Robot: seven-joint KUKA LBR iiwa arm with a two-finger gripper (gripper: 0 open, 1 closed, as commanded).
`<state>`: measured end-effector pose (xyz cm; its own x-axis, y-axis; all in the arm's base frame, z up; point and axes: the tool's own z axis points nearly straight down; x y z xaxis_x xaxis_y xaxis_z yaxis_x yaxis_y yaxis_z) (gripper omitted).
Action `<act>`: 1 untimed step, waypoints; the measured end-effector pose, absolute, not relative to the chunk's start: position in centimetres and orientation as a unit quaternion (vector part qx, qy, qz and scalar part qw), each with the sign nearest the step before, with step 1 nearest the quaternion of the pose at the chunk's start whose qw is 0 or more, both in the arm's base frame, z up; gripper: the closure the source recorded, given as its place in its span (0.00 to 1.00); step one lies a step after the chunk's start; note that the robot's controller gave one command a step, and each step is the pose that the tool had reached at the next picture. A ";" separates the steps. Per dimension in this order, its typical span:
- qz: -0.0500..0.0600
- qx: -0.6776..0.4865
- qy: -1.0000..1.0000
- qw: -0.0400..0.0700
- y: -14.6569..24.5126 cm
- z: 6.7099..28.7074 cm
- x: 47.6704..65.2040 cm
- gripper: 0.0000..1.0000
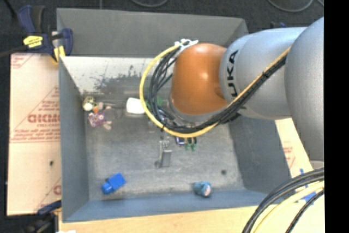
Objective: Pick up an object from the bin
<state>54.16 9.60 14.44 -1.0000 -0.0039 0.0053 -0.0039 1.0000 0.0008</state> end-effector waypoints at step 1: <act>-0.001 0.001 -1.000 -0.001 9.6 14.9 54.3 0.00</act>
Offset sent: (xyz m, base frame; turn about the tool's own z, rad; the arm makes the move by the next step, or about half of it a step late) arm -0.0512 0.0433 -0.0744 0.0064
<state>54.33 9.56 14.89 -1.0000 -0.0016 -0.0023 -0.0016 1.0000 0.0016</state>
